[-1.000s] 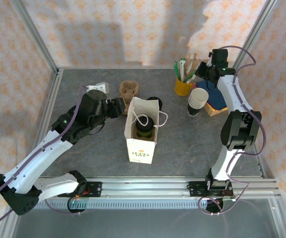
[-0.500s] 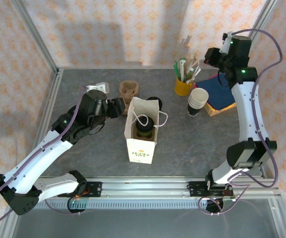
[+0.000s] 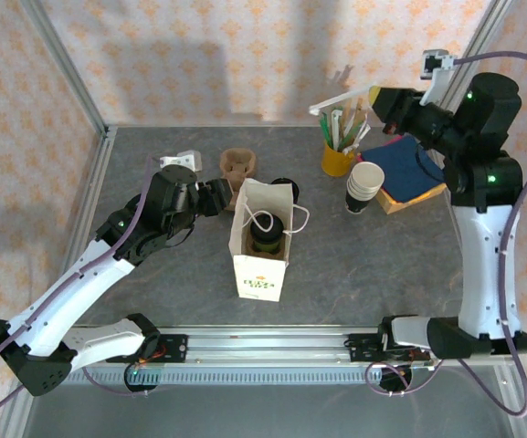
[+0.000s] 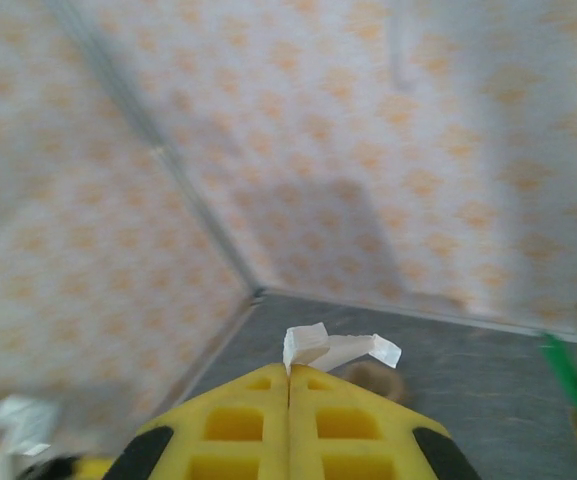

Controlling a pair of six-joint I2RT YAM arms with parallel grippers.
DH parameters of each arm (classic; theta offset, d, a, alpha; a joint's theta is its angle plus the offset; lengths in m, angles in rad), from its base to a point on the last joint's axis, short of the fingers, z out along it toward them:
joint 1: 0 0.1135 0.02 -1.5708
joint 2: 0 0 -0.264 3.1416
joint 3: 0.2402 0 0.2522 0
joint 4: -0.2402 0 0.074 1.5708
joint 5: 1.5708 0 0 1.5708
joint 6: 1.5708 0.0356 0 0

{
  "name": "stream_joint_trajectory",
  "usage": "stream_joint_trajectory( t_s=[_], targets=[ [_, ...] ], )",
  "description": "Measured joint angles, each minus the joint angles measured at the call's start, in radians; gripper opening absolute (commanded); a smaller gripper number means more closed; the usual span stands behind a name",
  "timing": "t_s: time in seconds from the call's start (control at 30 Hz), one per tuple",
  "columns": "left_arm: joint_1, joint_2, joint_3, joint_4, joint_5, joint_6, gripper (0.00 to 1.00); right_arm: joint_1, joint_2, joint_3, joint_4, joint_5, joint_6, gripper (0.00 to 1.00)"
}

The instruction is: Pack the takeout coffee

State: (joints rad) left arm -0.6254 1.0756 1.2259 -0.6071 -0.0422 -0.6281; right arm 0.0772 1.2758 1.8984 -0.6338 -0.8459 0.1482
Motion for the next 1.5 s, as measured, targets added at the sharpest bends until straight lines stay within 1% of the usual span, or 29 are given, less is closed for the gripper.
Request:
stream_joint_trajectory(
  t_s=[0.1, 0.2, 0.3, 0.4, 0.6, 0.77, 1.13, 1.17, 1.2, 1.27, 1.3, 1.5],
  targets=[
    [0.0, 0.0, -0.004, 0.006, 0.0, 0.0, 0.55, 0.045, -0.028, -0.004, -0.006, -0.09, 0.032, 0.0],
    [0.0, 0.0, -0.004, 0.007, 0.0, 0.0, 0.55, 0.079, -0.051, -0.024, -0.021, -0.144, 0.05, 0.0],
    [0.0, 0.0, -0.005, 0.008, 0.0, 0.0, 0.55, 0.112, -0.069, -0.056, -0.051, -0.168, 0.059, 0.0],
    [0.0, 0.0, -0.006, 0.013, 0.0, 0.0, 0.55, 0.162, -0.073, -0.079, -0.105, -0.164, 0.053, 0.0],
    [0.0, 0.0, -0.022, 0.023, 0.001, 0.0, 0.55, 0.284, -0.06, -0.136, -0.175, -0.081, 0.034, 0.0],
    [0.0, 0.0, -0.025, 0.03, 0.004, -0.002, 0.55, 0.387, -0.021, -0.187, -0.179, 0.037, 0.028, 0.0],
    [0.0, 0.0, -0.05, 0.037, 0.004, -0.003, 0.55, 0.557, 0.069, -0.238, -0.169, 0.241, 0.015, 0.0],
    [0.0, 0.0, -0.05, 0.037, 0.004, -0.003, 0.55, 0.576, 0.083, -0.238, -0.165, 0.253, 0.014, 0.03],
    [0.0, 0.0, -0.05, 0.037, 0.004, -0.003, 0.55, 0.591, 0.094, -0.239, -0.159, 0.261, 0.014, 0.1],
    [0.0, 0.0, -0.05, 0.037, 0.004, -0.003, 0.55, 0.619, 0.124, -0.239, -0.15, 0.28, 0.007, 0.27],
    [0.0, 0.0, -0.05, 0.037, 0.004, -0.003, 0.55, 0.625, 0.135, -0.239, -0.149, 0.288, 0.005, 0.31],
    [0.0, 0.0, -0.051, 0.04, 0.005, -0.003, 0.55, 0.629, 0.167, -0.236, -0.136, 0.371, 0.01, 0.45]
  ],
)
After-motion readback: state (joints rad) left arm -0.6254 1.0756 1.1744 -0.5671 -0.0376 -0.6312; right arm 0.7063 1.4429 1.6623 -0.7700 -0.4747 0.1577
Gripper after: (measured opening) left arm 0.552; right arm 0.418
